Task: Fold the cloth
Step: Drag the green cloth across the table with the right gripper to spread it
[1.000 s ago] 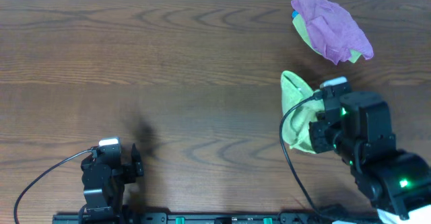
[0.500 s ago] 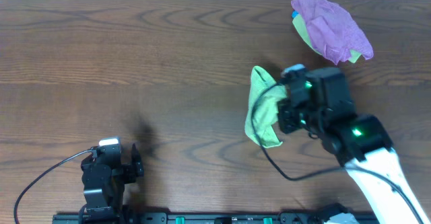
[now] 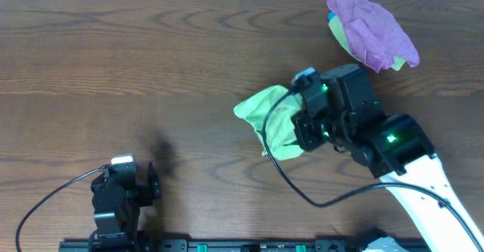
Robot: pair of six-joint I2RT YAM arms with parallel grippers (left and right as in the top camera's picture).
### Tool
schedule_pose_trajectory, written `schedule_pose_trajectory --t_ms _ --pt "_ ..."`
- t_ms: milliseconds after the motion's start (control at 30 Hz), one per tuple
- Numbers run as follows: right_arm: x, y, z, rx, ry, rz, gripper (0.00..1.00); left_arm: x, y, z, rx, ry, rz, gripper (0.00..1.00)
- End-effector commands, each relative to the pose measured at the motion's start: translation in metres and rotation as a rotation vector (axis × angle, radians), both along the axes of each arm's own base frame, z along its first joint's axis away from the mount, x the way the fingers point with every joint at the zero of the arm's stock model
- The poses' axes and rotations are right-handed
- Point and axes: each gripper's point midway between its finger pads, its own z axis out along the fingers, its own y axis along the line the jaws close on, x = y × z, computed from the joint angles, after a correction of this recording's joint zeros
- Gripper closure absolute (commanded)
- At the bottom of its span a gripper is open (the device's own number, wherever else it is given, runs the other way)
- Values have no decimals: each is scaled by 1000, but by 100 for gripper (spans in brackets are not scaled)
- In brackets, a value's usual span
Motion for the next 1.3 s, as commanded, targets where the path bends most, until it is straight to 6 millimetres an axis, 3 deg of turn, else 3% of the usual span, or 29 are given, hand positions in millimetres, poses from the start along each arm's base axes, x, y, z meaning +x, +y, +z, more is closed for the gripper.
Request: schedule_pose_trajectory --t_ms 0,100,167,300,367,400,467,500,533,733,1000,1100,1167,1267 --pt "-10 1 5 4 28 -2 99 0 0 -3 6 6 -2 5" --pt "-13 4 4 3 34 13 99 0 0 -3 6 6 -2 5" --pt "-4 14 10 30 -8 26 99 0 0 -3 6 6 -2 5" --pt "37 64 33 193 -175 156 99 0 0 -3 6 6 -2 5" --pt "63 79 32 212 -222 159 94 0 0 -3 6 6 -2 5" --pt "70 81 26 199 -201 152 75 0 0 -3 6 6 -2 5" --pt "75 73 10 116 -137 113 66 0 0 -3 6 6 -2 5" --pt "78 65 6 68 -127 85 46 0 0 -3 6 6 -2 5" --pt "80 57 4 24 -128 58 1 0 0 -3 6 6 -2 5" --pt "80 37 15 -66 -146 1 1 0 0 -3 6 6 -2 5" --pt "56 17 -7 -168 -25 -5 1 0 0 -3 6 6 -2 5" --pt "53 11 -25 -202 2 -12 1 0 0 -3 6 6 -2 5" --pt "56 11 -38 -204 7 -15 12 0 0 -3 6 6 -2 5" --pt "62 12 -58 -196 8 -37 60 0 0 -3 6 6 -2 5"
